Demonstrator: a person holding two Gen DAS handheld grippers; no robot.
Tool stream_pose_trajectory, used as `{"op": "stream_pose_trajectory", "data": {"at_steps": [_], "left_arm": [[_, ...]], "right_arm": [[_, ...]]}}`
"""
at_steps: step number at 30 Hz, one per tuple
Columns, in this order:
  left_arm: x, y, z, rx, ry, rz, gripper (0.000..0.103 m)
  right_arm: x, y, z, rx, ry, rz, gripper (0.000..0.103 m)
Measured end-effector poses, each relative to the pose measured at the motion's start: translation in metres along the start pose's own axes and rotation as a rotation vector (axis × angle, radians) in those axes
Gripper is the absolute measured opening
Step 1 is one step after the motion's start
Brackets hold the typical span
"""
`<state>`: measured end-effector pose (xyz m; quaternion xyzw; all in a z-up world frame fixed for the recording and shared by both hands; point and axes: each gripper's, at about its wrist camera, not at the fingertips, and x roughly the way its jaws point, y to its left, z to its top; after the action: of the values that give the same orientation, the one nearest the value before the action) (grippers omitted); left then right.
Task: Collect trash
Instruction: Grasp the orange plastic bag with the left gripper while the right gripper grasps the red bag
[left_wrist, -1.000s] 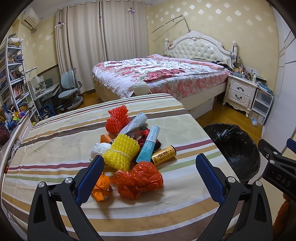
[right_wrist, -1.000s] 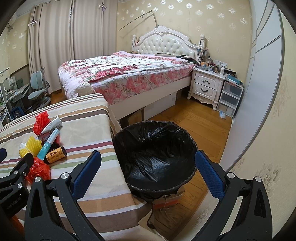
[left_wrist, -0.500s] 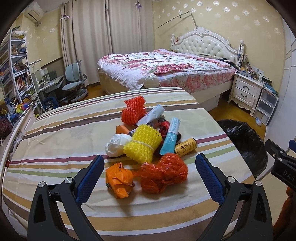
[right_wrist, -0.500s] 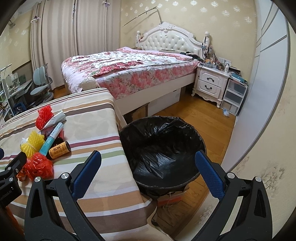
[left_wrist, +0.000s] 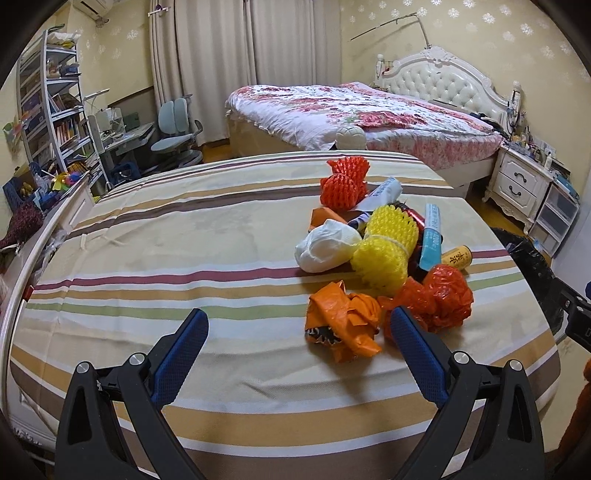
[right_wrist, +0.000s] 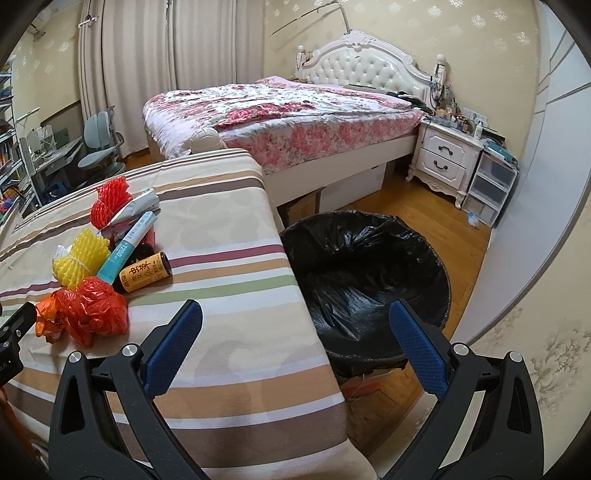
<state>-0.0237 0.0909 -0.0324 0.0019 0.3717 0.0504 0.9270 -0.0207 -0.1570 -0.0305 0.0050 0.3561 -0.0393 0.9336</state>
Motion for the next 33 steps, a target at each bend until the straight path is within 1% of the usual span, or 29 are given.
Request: {"op": "stream_pose_trajectory", "data": {"at_steps": [4, 7, 8, 9, 10, 11, 12, 14, 18, 25, 28, 31, 33], "left_arm": [[0.005, 0.003, 0.0, -0.002, 0.022, -0.012, 0.096], [0.009, 0.001, 0.0, 0.013, 0.022, -0.01, 0.096], [0.012, -0.001, 0.001, 0.013, 0.024, -0.009, 0.094], [0.014, -0.001, 0.001, 0.01, 0.03, -0.011, 0.092], [0.015, 0.0, 0.001, 0.006, 0.034, -0.02, 0.084], [0.016, 0.002, 0.001, 0.0, 0.042, -0.046, 0.075], [0.018, 0.004, 0.001, -0.01, 0.054, -0.076, 0.074], [0.018, 0.006, 0.0, -0.016, 0.059, -0.081, 0.074], [0.013, 0.004, -0.001, 0.013, 0.043, -0.06, 0.071], [0.013, 0.021, -0.001, -0.022, 0.061, -0.027, 0.071], [0.012, 0.016, 0.002, -0.011, 0.05, -0.026, 0.072], [0.012, 0.009, 0.001, 0.012, 0.029, -0.016, 0.078], [0.017, 0.005, 0.003, 0.035, 0.032, -0.011, 0.078]], "right_arm": [[0.003, 0.004, 0.0, -0.007, 0.011, 0.007, 0.098], [0.005, 0.006, 0.001, -0.006, 0.014, 0.009, 0.098], [0.005, 0.006, 0.001, -0.007, 0.013, 0.009, 0.098], [0.004, 0.006, 0.001, -0.008, 0.013, 0.008, 0.098], [0.004, 0.006, 0.002, -0.009, 0.013, 0.008, 0.098], [0.004, 0.006, 0.002, -0.009, 0.012, 0.009, 0.098], [0.005, 0.006, 0.002, -0.008, 0.013, 0.008, 0.098], [0.006, 0.007, 0.002, -0.009, 0.016, 0.01, 0.098], [0.006, 0.009, 0.001, -0.011, 0.016, 0.016, 0.098], [0.002, 0.01, -0.001, -0.009, 0.012, 0.025, 0.098], [0.002, 0.011, -0.001, -0.01, 0.015, 0.026, 0.098], [0.0, 0.013, -0.001, -0.014, 0.017, 0.029, 0.098], [-0.002, 0.015, -0.001, -0.018, 0.016, 0.032, 0.098]]}}
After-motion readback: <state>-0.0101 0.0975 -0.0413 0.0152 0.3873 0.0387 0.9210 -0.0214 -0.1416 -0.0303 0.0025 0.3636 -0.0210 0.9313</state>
